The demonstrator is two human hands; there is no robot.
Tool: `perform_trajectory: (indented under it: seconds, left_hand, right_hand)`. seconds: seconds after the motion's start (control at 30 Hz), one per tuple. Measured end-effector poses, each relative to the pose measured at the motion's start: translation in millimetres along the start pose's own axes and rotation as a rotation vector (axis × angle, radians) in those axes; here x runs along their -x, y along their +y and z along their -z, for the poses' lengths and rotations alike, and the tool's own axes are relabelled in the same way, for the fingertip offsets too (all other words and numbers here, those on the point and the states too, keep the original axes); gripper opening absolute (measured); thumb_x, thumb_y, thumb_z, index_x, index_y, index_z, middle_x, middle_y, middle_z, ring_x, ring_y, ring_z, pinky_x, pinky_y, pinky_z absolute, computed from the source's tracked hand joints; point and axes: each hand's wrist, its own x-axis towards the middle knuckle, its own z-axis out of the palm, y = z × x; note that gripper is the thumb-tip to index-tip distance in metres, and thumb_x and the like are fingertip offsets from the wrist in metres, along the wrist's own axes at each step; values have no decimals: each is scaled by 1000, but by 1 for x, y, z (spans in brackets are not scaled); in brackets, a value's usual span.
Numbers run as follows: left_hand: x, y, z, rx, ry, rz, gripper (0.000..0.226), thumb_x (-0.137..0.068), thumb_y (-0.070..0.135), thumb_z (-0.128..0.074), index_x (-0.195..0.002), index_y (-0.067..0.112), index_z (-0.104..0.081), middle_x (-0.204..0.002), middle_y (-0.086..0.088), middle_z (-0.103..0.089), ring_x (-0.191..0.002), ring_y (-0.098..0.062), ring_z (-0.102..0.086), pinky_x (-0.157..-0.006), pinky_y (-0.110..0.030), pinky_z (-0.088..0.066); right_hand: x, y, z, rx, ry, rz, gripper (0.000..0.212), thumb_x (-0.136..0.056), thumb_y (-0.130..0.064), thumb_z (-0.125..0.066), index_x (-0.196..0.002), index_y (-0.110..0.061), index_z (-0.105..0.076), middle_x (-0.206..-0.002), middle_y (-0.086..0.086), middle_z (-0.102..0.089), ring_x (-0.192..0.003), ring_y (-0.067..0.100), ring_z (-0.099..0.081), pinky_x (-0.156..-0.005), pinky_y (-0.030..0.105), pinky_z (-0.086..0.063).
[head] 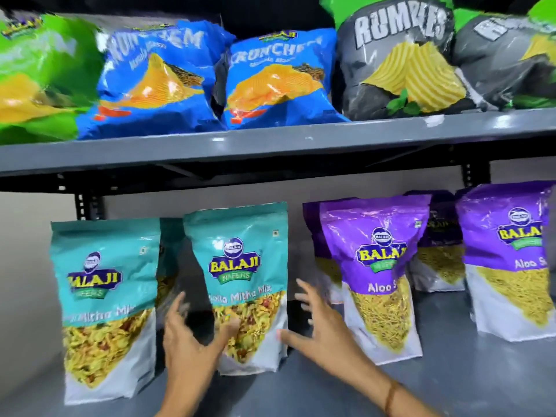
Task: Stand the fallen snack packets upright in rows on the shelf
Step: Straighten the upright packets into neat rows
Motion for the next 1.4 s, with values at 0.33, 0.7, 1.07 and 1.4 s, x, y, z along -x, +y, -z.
perform_trajectory:
  seconds: [0.33, 0.7, 1.07, 1.4]
  left_hand:
    - [-38, -53, 10, 110, -672, 236, 93, -37, 43, -88, -122, 19, -59, -115, 0, -74, -107, -18, -69, -101, -44, -50]
    - [-7, -36, 18, 53, -598, 209, 80, -42, 48, -87, -116, 31, -62, -109, 10, -75, -101, -8, -70, -97, -37, -53]
    - [-10, -14, 97, 53, 234, -173, 65, -71, 42, -79, -129, 31, -50, -125, 10, -55, -116, -4, -57, -102, -26, -45]
    - [-60, -91, 188, 20, -138, 226, 116, -49, 38, -92, -146, 23, -31, -144, -6, -53, -125, -17, -53, -99, -30, -42]
  right_hand:
    - [-18, 5, -55, -38, -150, -272, 101, -51, -54, -85, -133, -38, -29, -130, -19, -56, -119, 1, -53, -98, 21, -44]
    - [-6, 4, -36, -96, -243, -291, 98, -53, -48, -89, -133, -35, -33, -134, -14, -57, -120, 4, -56, -108, 35, -45]
    - [9, -102, -73, 18, 515, 371, 76, -73, -42, -70, -139, -25, -35, -139, -10, -38, -135, 1, -33, -115, 15, -22]
    - [-25, -127, -191, -154, -325, -158, 97, -80, -40, -71, -152, -21, -9, -159, 6, -25, -144, 21, -32, -118, 38, -31]
